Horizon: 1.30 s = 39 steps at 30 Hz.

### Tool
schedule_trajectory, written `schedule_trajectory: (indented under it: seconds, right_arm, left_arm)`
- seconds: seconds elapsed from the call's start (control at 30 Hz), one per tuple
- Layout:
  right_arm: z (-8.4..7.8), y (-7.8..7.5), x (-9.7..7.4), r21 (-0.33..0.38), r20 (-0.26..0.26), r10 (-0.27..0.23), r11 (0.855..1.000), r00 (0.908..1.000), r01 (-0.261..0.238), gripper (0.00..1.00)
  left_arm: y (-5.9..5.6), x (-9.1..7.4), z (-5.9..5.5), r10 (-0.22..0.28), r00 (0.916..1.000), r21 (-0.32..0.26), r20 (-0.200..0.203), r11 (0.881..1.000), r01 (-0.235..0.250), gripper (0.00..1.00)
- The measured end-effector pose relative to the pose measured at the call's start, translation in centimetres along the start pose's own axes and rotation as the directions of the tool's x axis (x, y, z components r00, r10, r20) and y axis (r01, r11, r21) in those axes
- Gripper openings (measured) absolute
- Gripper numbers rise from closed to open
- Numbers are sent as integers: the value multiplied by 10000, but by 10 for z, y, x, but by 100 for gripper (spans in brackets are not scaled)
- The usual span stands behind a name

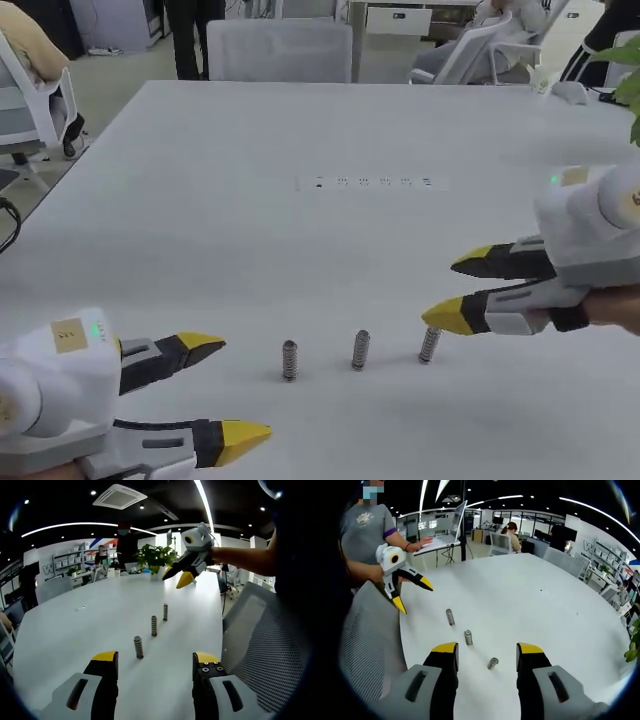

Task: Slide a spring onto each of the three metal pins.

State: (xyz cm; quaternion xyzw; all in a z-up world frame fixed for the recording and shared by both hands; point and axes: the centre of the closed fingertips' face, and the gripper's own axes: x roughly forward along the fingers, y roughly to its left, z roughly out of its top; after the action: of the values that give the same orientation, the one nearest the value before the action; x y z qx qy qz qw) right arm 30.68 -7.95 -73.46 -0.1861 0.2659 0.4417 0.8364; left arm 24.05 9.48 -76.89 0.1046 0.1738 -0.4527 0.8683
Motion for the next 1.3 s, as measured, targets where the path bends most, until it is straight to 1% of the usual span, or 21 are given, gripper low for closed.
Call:
schedule_trajectory:
  seconds: [0.07, 0.17, 0.27, 0.37, 0.5, 0.6, 0.67, 0.77, 0.83, 0.93, 1.03, 1.13, 1.23, 1.3]
  right_arm:
    - [-4, 4, -3, 55, 111, 26, 10000, 9999, -26, 46]
    - [-10, 6, -8, 67, 135, -98, 9999, 9999, 97, 47]
    - [-13, 10, -12, 315, 488, -192, 9993, 9986, 176, 50]
    - [-19, 15, -14, 332, 578, -197, 9993, 9981, 178, 50]
    - [-26, 22, -18, 447, 893, -114, 9990, 9959, 74, 53]
    - [-32, 23, -19, 533, 1061, -217, 9984, 9941, 162, 55]
    - [-38, 27, -19, 691, 1103, -191, 9975, 9937, 115, 56]
    - [-50, 28, -19, 796, 1108, -283, 9966, 9934, 195, 56]
    - [-57, 27, -18, 1050, 1309, -328, 9943, 9908, 190, 56]
    - [-64, 31, -17, 1049, 1469, -333, 9943, 9886, 179, 58]
    - [-70, 28, -17, 1205, 1635, -532, 9921, 9851, 336, 63]
    - [-72, 28, -16, 1269, 1625, -669, 9908, 9844, 464, 64]
    - [-71, 29, -16, 1230, 1742, -740, 9910, 9819, 529, 68]
    - [-71, 30, -15, 1231, 1732, -761, 9909, 9819, 550, 68]
  left_arm:
    - [-1, -1, 0, 16, 10000, -17, 16, 10000, -16, 56]
    - [-2, -2, 0, 61, 10000, -26, 25, 10000, -61, 56]
    - [-4, -4, 0, 102, 9999, -50, 70, 9999, -102, 56]
    - [-5, -5, -1, 137, 9999, -80, 79, 9999, -137, 56]
    - [-6, -7, -3, 178, 9998, -127, 66, 9998, -177, 56]
    - [-7, -9, -4, 225, 9997, -189, 96, 9996, -223, 57]
    - [-8, -10, -6, 237, 9997, -213, 68, 9995, -236, 57]
    - [-9, -11, -7, 229, 9997, -280, 78, 9993, -227, 57]
    - [-10, -11, -8, 240, 9997, -333, 100, 9992, -236, 57]
    - [-10, -11, -8, 251, 9996, -396, 135, 9989, -246, 57]
    - [-11, -11, -8, 267, 9995, -457, 179, 9986, -259, 57]
    - [-12, -11, -9, 268, 9994, -506, 203, 9984, -257, 58]
    - [-14, -12, -12, 262, 9995, -599, 190, 9979, -251, 59]
    - [-14, -12, -16, 273, 9995, -680, 133, 9973, -263, 60]
